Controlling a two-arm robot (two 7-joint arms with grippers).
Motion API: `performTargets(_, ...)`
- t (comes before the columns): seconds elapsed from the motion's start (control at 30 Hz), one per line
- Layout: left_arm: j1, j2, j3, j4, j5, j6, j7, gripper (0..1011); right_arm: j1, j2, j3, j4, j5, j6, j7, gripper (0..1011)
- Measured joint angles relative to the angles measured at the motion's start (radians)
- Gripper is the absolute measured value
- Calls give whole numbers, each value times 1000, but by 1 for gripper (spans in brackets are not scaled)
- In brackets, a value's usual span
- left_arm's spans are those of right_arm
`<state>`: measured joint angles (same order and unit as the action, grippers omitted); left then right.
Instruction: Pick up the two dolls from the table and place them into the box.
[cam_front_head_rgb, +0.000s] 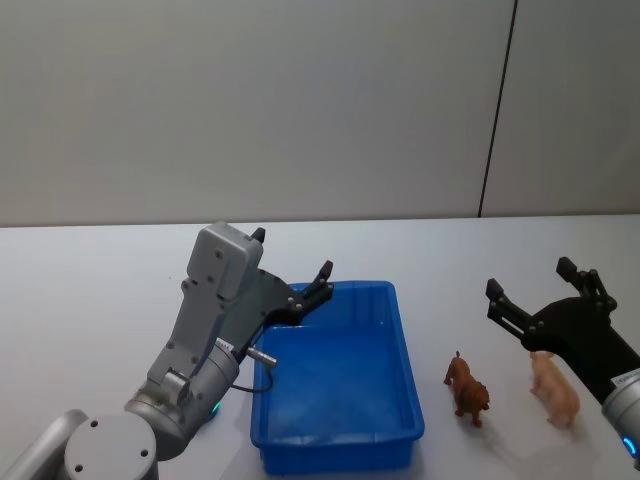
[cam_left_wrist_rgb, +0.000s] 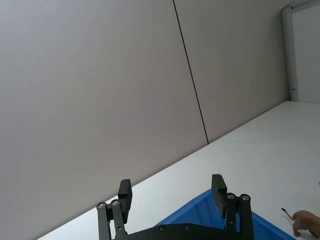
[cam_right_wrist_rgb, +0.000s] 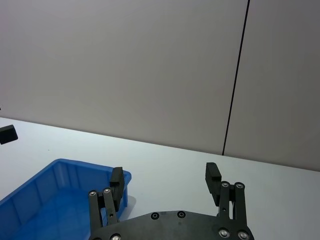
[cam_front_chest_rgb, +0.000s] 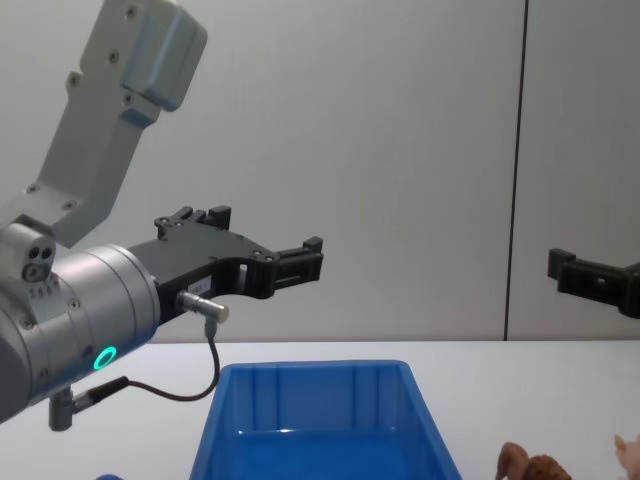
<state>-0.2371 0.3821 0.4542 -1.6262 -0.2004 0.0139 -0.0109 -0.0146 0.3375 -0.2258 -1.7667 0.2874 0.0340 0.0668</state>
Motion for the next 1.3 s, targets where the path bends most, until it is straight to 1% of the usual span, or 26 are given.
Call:
performTargets(1.1, 0, 0, 0, 0, 0, 0, 0, 1002, 0, 1, 1, 0, 0, 0, 1, 1001)
performTargets(1.3, 0, 0, 0, 0, 0, 0, 0, 1002, -3, 12, 11, -3, 19, 7, 17, 1001)
